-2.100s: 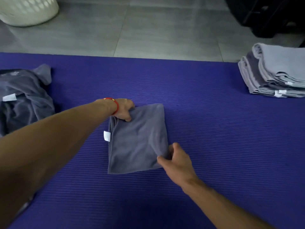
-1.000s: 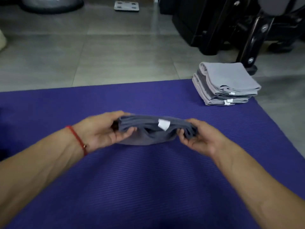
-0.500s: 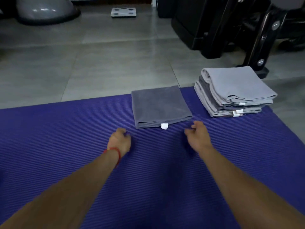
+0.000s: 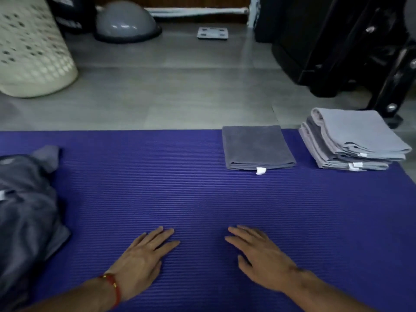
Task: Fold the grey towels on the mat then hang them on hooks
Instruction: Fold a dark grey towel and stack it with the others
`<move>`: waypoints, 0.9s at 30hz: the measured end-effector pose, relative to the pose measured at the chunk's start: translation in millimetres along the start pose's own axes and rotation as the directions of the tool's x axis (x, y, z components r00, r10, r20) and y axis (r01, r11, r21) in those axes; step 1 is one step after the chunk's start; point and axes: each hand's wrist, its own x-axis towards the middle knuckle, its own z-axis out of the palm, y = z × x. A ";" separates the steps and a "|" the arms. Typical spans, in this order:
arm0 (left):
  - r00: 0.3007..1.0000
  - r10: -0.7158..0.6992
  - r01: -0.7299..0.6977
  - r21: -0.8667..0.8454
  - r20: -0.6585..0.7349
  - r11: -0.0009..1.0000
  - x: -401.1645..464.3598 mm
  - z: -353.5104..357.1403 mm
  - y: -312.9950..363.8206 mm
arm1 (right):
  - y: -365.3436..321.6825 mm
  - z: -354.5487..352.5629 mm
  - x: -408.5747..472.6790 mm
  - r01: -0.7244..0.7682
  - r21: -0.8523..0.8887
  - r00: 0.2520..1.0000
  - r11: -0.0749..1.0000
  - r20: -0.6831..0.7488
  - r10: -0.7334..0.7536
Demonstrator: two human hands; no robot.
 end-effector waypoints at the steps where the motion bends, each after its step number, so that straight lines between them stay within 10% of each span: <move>1: 0.999 -0.047 0.047 0.036 -0.004 0.998 -18.1 0.9 -8.2 | -13.5 -10.2 1.4 0.054 -0.003 0.998 0.999 0.027 -0.054; 7: 0.906 -0.325 0.409 0.369 -0.270 0.835 -105.2 -24.4 -97.6 | -125.6 -78.6 35.3 0.270 -0.089 0.962 0.959 0.068 -0.265; 13: 0.547 -0.796 0.837 0.155 -0.258 0.525 -146.4 -39.2 -156.7 | -200.0 -87.3 61.7 0.394 -0.084 0.917 0.915 -0.025 -0.397; 21: 0.646 -0.575 0.597 -0.136 -0.502 0.790 -152.4 -20.6 -148.3 | -198.3 -50.5 46.9 0.406 0.151 0.914 0.902 -0.045 -0.404; 27: 0.583 -0.381 0.247 -0.290 -0.718 0.925 -136.5 -29.5 -65.2 | -193.0 -49.2 46.6 0.325 0.245 0.945 0.914 -0.056 -0.321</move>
